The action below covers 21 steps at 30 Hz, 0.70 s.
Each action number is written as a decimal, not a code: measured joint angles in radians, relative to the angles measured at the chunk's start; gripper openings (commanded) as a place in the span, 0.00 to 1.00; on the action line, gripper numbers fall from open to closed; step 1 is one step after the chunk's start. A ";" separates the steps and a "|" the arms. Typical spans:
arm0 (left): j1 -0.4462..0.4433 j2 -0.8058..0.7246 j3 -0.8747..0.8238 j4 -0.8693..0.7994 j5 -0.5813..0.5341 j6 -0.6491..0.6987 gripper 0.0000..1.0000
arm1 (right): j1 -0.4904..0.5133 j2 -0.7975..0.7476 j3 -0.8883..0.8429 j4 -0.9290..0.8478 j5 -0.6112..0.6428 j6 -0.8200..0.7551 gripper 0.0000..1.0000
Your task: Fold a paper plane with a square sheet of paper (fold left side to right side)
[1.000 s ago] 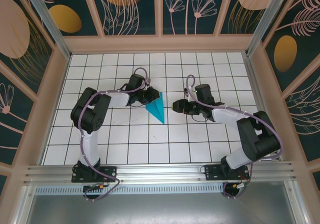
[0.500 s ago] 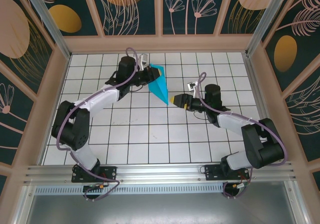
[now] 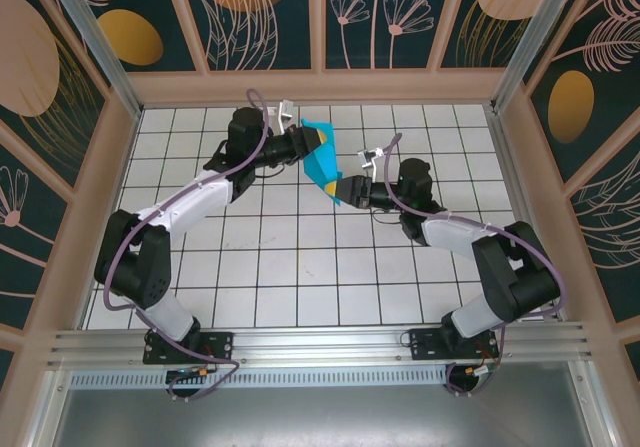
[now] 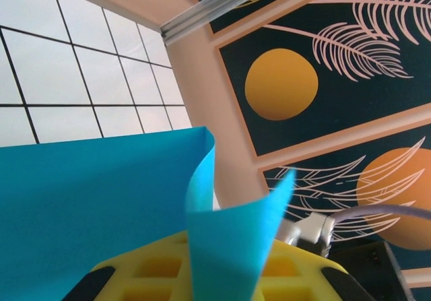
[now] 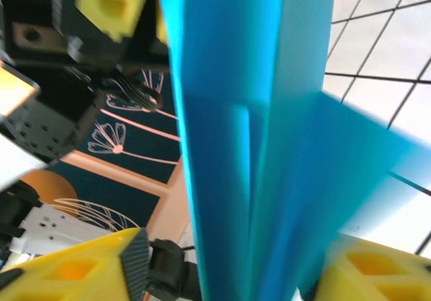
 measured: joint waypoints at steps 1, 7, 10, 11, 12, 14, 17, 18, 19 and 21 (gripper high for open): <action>0.000 0.000 -0.005 0.000 0.002 -0.003 0.19 | 0.000 0.000 0.007 0.003 0.000 0.003 0.46; 0.000 0.000 -0.015 0.000 0.006 -0.009 0.29 | -0.001 0.000 0.013 -0.010 0.008 -0.007 0.21; 0.000 0.000 -0.014 -0.017 -0.002 0.016 0.42 | -0.002 -0.003 0.013 -0.060 0.022 -0.037 0.14; 0.000 -0.002 -0.014 -0.031 -0.008 0.027 0.45 | -0.002 -0.006 0.013 -0.082 0.028 -0.050 0.14; 0.000 -0.005 -0.012 -0.059 -0.024 0.046 0.49 | -0.002 -0.012 0.013 -0.109 0.035 -0.066 0.13; 0.000 -0.014 -0.002 -0.123 -0.060 0.087 0.56 | -0.003 -0.028 0.016 -0.179 0.051 -0.108 0.12; 0.009 -0.058 0.005 -0.228 -0.142 0.156 0.66 | -0.003 -0.051 0.042 -0.309 0.085 -0.188 0.11; 0.014 -0.079 0.005 -0.261 -0.172 0.174 0.68 | -0.003 -0.059 0.054 -0.353 0.100 -0.216 0.11; 0.022 -0.109 0.005 -0.301 -0.215 0.203 0.71 | -0.003 -0.069 0.070 -0.415 0.123 -0.256 0.11; 0.033 -0.170 0.005 -0.365 -0.301 0.247 0.75 | 0.000 -0.085 0.107 -0.537 0.185 -0.333 0.10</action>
